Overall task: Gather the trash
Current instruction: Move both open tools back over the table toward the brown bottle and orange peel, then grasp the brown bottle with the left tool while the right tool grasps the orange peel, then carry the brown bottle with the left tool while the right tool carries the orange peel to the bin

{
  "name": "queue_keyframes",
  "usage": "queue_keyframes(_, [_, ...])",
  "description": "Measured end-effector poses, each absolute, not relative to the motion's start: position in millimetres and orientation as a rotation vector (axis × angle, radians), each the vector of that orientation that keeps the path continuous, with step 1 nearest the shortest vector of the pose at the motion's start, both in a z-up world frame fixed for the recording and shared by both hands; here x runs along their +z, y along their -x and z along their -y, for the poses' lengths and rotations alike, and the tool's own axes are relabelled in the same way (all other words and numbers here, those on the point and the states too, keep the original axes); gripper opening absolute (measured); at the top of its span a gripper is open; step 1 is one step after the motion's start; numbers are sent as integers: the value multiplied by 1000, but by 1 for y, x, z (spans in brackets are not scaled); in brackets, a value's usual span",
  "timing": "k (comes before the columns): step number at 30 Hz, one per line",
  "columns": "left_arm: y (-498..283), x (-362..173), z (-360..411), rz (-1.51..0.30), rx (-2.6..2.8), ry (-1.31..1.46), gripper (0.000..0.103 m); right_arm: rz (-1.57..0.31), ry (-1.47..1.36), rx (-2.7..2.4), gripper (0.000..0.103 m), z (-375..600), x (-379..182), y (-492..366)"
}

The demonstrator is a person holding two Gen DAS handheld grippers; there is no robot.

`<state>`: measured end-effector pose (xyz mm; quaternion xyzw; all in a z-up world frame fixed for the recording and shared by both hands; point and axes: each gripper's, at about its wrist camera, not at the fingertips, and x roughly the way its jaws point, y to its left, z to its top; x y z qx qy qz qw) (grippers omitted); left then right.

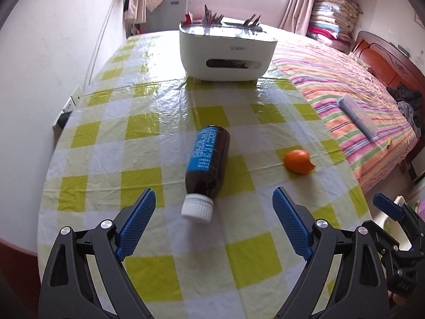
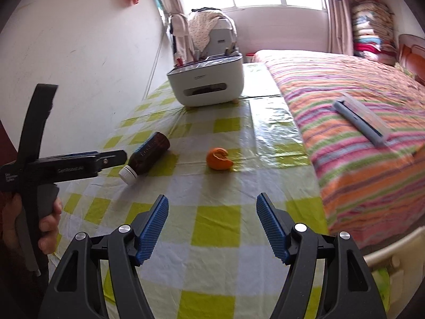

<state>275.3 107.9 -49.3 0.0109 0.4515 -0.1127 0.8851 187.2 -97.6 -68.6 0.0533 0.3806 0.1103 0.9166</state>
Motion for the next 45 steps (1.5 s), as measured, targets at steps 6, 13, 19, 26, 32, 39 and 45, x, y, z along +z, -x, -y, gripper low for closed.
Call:
queue_keyframes(6, [-307,-57,-104,-955,-249,-44,88,-819,-50,246,67,89,-78,-228])
queue_keyframes(13, [-339,-69,-112,-991,-250,19,88,-885,-11,248,67,88,-101,-270])
queue_keyframes(19, [-352,-80,-115,-1020,-247,33,88,-896,50,258,67,75,-113,-291])
queue_keyframes(26, [-356,-91,-106,-1030,-225,-13,83,-951,62,223,40,70,-130,-305])
queue_keyframes(32, [-356,-105,-95,-1059,-196,-102,43,-941,24,239,28,73,-128,-292])
queue_keyframes(39, [-341,-105,-91,-1055,-174,-114,42,-955,1,263,25,74,-125,-263])
queue_keyframes(45, [-315,-97,-88,-1048,-167,-117,42,-963,-1,259,24,79,-122,-239])
